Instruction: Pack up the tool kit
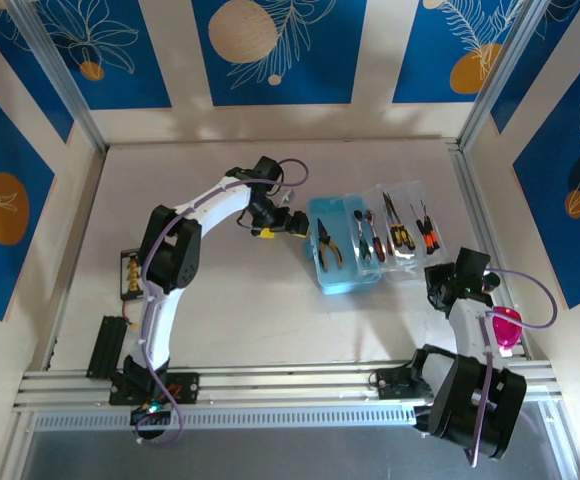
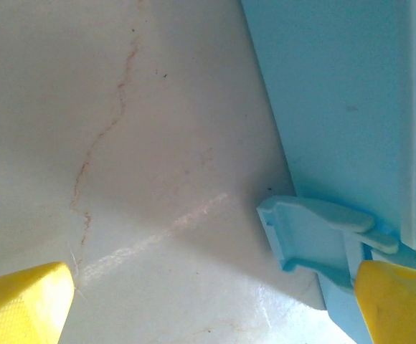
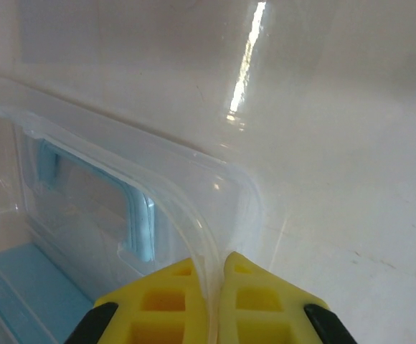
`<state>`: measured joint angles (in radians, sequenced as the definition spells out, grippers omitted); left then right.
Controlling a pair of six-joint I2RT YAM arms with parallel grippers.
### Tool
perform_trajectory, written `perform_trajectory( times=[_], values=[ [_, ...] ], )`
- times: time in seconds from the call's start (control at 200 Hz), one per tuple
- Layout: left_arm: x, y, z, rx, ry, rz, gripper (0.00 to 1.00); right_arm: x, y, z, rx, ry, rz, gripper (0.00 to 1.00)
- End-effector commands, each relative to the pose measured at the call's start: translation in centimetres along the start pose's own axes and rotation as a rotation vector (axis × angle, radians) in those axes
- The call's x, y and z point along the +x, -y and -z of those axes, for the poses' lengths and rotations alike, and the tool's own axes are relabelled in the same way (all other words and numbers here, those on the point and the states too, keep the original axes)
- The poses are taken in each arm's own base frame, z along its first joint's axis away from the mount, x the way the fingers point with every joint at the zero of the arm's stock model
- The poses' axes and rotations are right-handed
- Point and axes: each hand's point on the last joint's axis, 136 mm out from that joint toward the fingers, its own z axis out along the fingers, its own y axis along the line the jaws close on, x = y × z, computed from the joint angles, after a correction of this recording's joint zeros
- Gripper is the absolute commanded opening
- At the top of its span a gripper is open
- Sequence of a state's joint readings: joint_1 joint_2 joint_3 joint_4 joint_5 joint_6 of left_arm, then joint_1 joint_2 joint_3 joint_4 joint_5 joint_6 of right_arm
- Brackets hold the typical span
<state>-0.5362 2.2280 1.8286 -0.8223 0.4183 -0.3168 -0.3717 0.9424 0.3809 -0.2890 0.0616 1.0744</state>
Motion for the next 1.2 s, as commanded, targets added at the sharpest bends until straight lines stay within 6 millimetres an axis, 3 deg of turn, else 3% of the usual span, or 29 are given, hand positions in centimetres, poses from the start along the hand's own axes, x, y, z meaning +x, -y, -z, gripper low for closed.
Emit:
perform_trajectory(
  times=[0.0, 0.29, 0.54, 0.83, 1.191],
  values=[
    [-0.2, 0.9, -0.9, 0.026, -0.016, -0.001, 1.0, 0.4, -2.0, 1.9, -0.049, -0.007, 0.108, 0.0],
    [-0.1, 1.0, -1.7, 0.036, -0.025, 0.0, 1.0, 0.4, -3.9, 5.1, -0.081, 0.043, 0.212, 0.0],
    [-0.3, 1.4, -2.1, 0.053, -0.019, -0.001, 1.0, 1.8, -7.1, 7.7, -0.092, 0.096, 0.386, 0.0],
    [-0.9, 2.4, -2.2, 0.08, -0.01, -0.016, 1.0, 5.2, -9.5, 10.0, -0.097, 0.114, 0.556, 0.0],
    [-1.1, 2.9, -1.7, 0.092, 0.007, -0.031, 1.0, 11.0, -11.5, 11.0, -0.091, 0.091, 0.731, 0.0]
  ],
)
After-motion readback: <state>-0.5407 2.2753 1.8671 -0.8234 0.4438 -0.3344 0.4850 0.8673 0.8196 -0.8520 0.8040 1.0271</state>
